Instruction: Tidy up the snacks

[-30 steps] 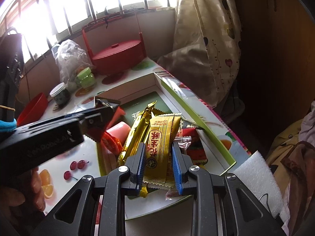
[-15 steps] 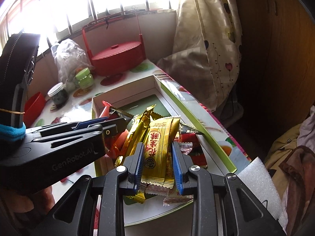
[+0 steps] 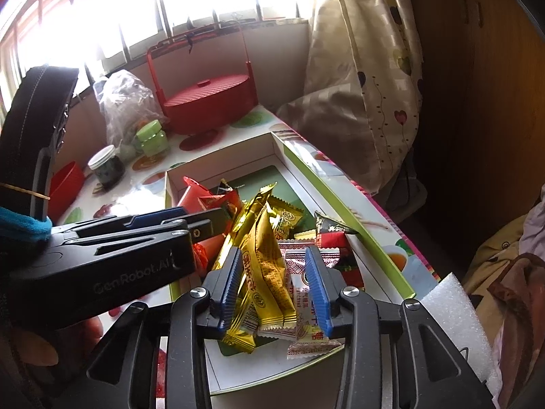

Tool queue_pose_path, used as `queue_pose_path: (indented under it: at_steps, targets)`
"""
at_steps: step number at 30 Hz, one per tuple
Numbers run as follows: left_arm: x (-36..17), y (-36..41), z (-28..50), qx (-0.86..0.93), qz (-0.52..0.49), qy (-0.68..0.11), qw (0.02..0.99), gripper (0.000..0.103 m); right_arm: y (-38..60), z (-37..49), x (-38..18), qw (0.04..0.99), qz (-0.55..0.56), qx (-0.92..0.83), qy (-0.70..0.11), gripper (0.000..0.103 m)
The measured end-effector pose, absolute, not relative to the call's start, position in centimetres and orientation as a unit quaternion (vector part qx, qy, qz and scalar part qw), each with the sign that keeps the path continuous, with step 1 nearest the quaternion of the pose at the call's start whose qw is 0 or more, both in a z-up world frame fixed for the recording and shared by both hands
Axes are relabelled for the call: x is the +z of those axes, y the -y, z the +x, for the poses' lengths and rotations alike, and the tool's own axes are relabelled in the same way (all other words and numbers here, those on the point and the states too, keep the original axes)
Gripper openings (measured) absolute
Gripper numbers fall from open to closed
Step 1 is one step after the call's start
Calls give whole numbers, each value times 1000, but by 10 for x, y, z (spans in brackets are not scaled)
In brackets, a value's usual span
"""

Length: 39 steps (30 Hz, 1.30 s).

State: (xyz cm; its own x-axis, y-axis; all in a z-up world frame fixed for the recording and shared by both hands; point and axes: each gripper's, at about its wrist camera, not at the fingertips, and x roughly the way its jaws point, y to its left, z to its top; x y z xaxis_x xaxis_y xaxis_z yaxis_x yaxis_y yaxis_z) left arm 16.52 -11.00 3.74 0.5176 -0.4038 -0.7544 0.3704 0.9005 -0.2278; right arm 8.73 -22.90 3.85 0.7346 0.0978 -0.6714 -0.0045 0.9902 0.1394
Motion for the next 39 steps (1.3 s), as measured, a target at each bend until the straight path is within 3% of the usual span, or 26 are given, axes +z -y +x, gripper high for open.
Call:
queue_pose_path:
  at_steps: [9,21,28,39]
  targets:
    - [49,105,154,-222,-24,-426,877,46,229,81,42,931,65,23,-359,47]
    - [65,83,110,-196,-23,-405,893,47,226,54,53,936,60,17,-345,51]
    - [61,68,82,-179,-30,-403,897,55,218,33,57,937,49,13,-344,54]
    - [30,53,50,-157,-20,-434,887,56,226,2,35,928,49,-3,-370,55]
